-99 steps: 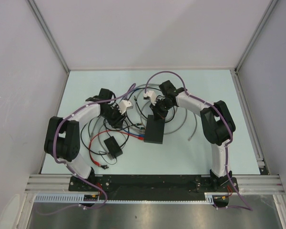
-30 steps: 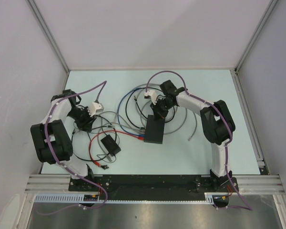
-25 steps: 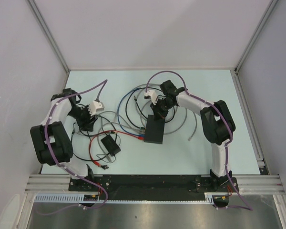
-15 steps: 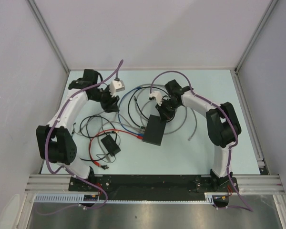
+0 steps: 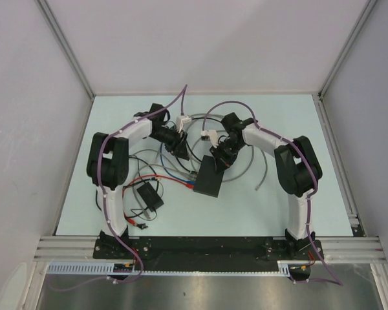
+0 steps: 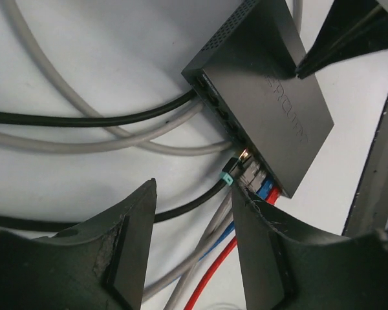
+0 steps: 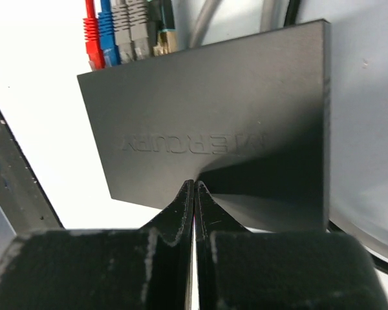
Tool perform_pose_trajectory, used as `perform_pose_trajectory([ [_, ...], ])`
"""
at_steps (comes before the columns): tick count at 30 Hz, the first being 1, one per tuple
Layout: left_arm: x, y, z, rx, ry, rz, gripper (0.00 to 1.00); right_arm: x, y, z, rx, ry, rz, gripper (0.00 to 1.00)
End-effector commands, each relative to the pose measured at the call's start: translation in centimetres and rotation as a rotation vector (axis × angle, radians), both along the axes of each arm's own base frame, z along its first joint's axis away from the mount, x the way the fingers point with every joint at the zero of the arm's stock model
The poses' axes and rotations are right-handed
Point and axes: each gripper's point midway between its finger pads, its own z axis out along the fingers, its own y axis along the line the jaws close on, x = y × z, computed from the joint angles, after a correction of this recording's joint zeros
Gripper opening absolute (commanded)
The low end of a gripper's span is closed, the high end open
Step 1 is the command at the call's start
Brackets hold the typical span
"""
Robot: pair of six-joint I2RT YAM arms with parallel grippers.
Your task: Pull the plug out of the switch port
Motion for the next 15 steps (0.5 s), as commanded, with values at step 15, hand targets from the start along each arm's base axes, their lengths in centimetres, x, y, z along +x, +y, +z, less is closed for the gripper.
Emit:
perform_pose_trajectory([
  [15, -1.3, -4.1, -1.1, -0.123, 0.236, -0.039, 0.45, -0.7, -0.7, -3.5, -0.1, 0.024, 0.011, 0.0],
])
